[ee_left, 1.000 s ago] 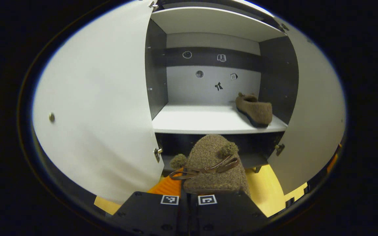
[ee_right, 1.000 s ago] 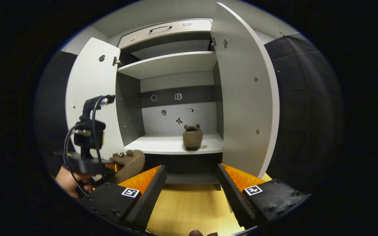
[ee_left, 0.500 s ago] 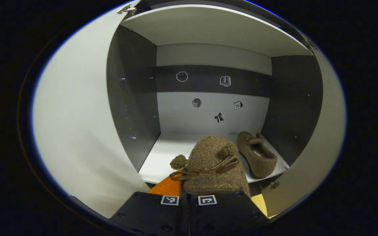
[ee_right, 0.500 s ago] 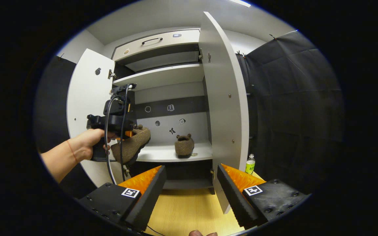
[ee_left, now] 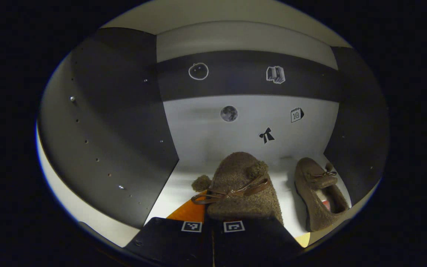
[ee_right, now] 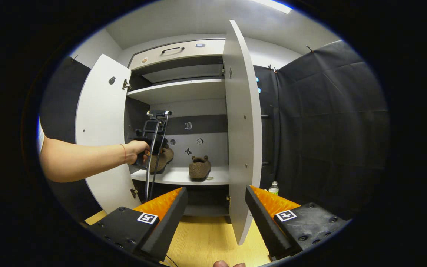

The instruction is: Grab one shoe with the right hand and put it into the shoe cabinet, grab the other shoe with the left hand and put it into the shoe cabinet; then close the right door with the right hand and the left door with the left hand.

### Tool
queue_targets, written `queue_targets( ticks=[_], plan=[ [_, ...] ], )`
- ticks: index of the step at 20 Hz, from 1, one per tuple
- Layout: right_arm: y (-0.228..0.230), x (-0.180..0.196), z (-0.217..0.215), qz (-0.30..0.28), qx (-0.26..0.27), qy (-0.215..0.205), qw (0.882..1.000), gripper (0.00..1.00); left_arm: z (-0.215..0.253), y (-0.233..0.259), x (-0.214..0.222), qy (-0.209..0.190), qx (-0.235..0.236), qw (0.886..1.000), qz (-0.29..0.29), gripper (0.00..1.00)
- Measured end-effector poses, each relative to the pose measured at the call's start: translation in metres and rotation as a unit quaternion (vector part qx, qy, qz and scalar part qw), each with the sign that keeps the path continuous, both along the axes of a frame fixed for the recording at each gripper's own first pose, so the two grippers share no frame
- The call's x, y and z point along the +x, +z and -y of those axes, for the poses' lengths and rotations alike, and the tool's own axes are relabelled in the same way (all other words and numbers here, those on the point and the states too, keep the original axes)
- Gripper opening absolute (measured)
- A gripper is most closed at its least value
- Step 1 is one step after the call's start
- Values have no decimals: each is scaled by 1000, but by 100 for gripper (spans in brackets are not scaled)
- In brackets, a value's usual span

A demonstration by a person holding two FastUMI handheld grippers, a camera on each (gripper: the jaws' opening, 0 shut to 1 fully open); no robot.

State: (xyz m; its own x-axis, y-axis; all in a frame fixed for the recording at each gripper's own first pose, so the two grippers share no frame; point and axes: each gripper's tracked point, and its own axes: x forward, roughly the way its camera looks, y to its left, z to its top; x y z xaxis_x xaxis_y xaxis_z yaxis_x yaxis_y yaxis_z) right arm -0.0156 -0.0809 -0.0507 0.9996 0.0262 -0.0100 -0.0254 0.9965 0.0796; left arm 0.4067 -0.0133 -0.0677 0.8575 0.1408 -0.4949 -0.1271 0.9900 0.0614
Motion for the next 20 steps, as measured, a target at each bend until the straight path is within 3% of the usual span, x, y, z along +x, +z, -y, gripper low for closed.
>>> queue_targets(
  ticks=[6,13,16,17,19,20],
  plan=[
    [-13,0,3,-11,-3,9,1000,99,7,-50,42,-2,20,998,-54,7],
    [-17,9,10,-16,17,11,1000,99,14,-49,52,-11,55,997,-56,8],
    [-18,11,20,-16,26,4,1000,99,15,-44,44,-9,60,996,-58,19],
    [-18,11,22,-16,29,2,999,99,17,-41,41,-13,62,996,-60,16],
    [-19,11,25,-17,37,0,999,99,18,-34,33,-22,70,996,-58,20],
    [-18,11,26,-17,40,0,999,99,19,-28,29,-24,72,996,-51,29]
  ],
)
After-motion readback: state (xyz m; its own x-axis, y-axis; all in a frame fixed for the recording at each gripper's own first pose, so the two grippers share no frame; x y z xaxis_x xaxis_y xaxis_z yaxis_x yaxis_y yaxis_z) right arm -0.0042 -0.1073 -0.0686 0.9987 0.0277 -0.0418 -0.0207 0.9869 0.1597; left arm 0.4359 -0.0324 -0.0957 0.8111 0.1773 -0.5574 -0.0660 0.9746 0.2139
